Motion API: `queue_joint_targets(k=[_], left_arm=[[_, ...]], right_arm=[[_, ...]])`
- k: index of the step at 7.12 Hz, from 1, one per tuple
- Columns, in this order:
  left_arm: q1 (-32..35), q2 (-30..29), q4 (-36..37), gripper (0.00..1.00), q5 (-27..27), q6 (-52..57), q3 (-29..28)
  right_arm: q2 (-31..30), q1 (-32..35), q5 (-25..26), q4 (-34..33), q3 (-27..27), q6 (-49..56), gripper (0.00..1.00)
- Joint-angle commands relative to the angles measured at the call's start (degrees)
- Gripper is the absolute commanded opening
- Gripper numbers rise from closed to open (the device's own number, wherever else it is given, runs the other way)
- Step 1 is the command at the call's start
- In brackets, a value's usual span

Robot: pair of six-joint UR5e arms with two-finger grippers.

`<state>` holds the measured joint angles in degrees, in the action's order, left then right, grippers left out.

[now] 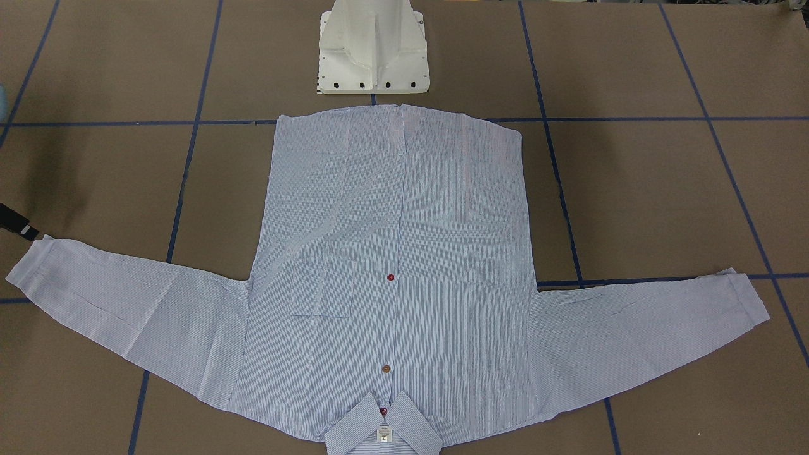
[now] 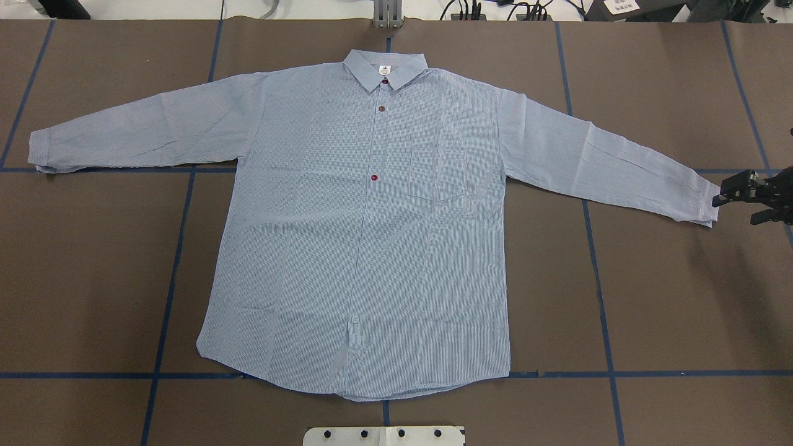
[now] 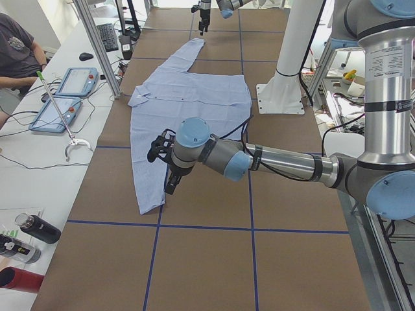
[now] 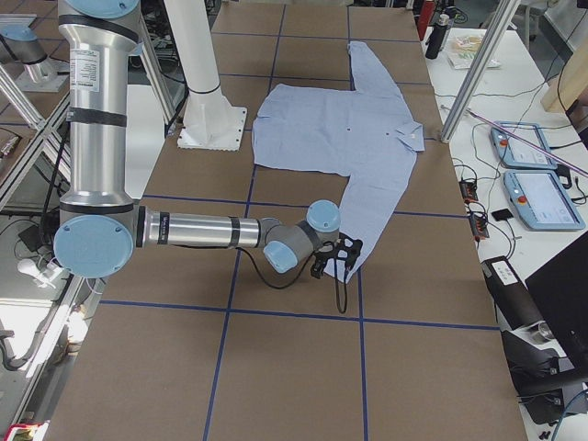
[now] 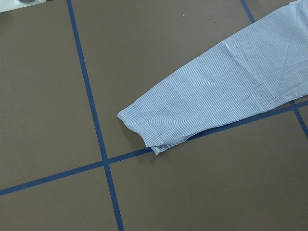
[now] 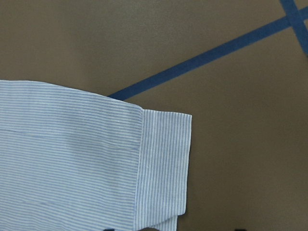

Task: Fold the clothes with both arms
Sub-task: 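Reach the right gripper to the sleeve cuff nearest it and grasp it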

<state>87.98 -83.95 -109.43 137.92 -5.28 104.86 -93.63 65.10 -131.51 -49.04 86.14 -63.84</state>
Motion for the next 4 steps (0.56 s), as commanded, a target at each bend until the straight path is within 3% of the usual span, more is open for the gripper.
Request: queue_joint_targets(k=[1,4], left_arm=[[0.00,-0.08,-0.09,1.00,-0.10,0.09,0.16],[0.00,-0.08,-0.96,1.00,-0.28,0.09,-0.01]], right_arm=[[0.38,-0.94,0.21,3.15,-2.03,-3.28,0.79],[1.96,-2.52,0.55,3.16,-2.82,-6.73,0.80]])
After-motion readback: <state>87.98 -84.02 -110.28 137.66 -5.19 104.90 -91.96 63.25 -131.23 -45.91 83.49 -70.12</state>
